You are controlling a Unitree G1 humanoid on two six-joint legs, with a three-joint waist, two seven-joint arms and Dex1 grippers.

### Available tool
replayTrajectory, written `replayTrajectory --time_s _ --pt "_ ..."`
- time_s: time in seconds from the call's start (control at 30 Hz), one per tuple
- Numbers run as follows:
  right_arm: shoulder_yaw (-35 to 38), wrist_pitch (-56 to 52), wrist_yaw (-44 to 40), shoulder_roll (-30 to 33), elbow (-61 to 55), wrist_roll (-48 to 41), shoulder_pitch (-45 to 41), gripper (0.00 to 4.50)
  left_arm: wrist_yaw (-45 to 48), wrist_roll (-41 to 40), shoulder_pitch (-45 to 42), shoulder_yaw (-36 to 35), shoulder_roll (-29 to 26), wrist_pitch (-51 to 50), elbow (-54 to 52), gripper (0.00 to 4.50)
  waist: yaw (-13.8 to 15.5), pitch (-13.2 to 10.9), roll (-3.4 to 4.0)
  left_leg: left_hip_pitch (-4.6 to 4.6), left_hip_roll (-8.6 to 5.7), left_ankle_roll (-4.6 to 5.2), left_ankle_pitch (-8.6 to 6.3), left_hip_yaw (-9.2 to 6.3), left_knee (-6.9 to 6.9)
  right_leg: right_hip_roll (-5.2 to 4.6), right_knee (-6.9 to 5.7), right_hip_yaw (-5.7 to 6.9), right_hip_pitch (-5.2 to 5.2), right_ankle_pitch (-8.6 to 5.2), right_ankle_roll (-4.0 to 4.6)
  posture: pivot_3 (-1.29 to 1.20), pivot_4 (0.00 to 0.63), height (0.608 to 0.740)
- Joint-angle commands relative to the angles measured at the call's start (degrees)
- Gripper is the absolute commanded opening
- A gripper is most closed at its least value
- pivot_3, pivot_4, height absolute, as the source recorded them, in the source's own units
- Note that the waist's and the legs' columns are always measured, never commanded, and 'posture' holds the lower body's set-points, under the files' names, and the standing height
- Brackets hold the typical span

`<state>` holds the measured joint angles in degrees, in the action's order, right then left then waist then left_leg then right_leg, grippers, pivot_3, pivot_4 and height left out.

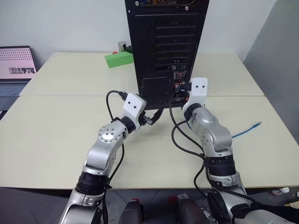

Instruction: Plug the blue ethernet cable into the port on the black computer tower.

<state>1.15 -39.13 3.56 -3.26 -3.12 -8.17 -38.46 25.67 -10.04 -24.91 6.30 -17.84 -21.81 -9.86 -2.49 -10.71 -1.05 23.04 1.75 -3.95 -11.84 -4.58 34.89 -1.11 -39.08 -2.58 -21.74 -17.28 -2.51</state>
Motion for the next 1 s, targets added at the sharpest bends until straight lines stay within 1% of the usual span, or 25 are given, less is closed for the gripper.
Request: replayTrajectory --time_s 0.03,0.2,0.67,1.0 --pt "0.4 -0.72 0.78 -0.82 -2.07 -0.28 -2.2 0.0 0.23 -0.02 -0.95 -1.48 -0.44 1.14 -1.21 4.18 -0.11 0.0 0.0 0.0 0.0 0.0 0.0 0.0 0.0 0.0 0.0 0.0 0.0 0.0 0.0 0.0 0.15 0.74" --pt "0.54 -1.16 1.83 -1.26 -2.31 0.34 -2.81 0.0 0.22 0.27 -1.23 -1.66 -0.69 1.21 -0.97 4.18 -0.35 0.0 0.0 0.0 0.0 0.0 0.0 -0.01 -0.01 0.01 0.0 0.0 -0.01 0.0 0.0 0.0 0.15 0.74" --pt "0.9 -3.09 6.08 -5.32 -4.53 -0.11 -4.62 0.0 0.27 1.12 -1.39 -1.88 -1.37 1.57 -0.76 4.18 -0.45 -0.01 0.02 0.01 0.01 0.0 0.0 0.0 -0.04 0.01 0.0 0.0 -0.04 0.0 0.0 0.0 0.15 0.74" --pt "-0.31 -1.21 8.38 -6.6 -3.04 0.77 -5.08 0.0 0.47 1.43 -1.31 -1.91 -1.57 1.44 -1.06 4.18 -0.45 -0.02 0.02 0.02 0.01 0.0 0.0 0.0 -0.04 0.01 0.0 0.0 -0.05 0.0 0.0 0.0 0.15 0.74"
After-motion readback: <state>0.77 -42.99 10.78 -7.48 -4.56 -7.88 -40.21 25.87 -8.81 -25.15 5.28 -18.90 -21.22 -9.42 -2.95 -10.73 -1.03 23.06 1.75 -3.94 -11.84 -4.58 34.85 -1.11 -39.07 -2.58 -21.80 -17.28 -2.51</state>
